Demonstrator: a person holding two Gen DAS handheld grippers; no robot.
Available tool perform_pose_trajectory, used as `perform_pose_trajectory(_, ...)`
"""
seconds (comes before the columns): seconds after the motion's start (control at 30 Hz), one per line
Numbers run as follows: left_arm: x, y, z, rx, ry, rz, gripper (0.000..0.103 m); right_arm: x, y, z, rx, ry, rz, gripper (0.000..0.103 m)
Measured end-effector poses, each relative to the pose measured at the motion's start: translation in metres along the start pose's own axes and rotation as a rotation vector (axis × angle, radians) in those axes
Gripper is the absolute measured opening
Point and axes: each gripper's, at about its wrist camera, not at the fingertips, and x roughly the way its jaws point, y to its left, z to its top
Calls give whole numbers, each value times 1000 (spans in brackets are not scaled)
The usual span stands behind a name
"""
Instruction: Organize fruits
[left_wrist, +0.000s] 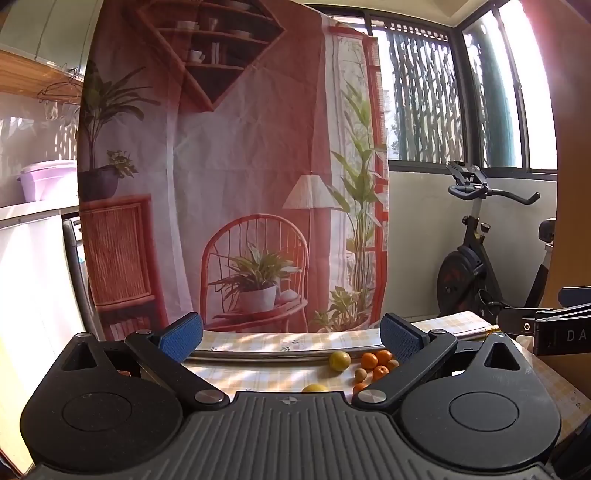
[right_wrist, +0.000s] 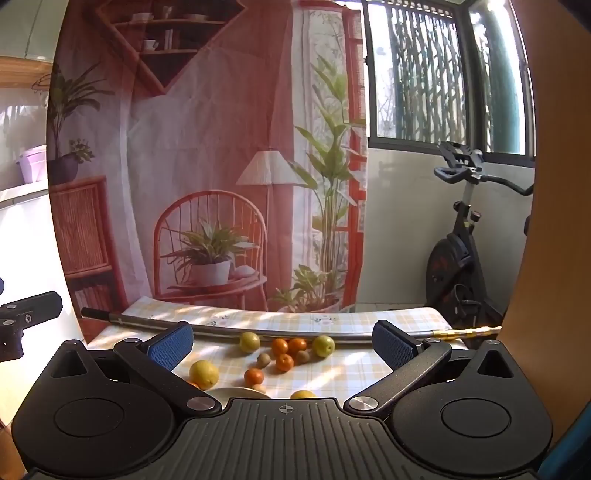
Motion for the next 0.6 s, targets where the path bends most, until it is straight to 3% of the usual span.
perform_pose_trajectory(0.6,-2,0,1,-12,4,3,103,-9,0,5,6,-9,-1,103)
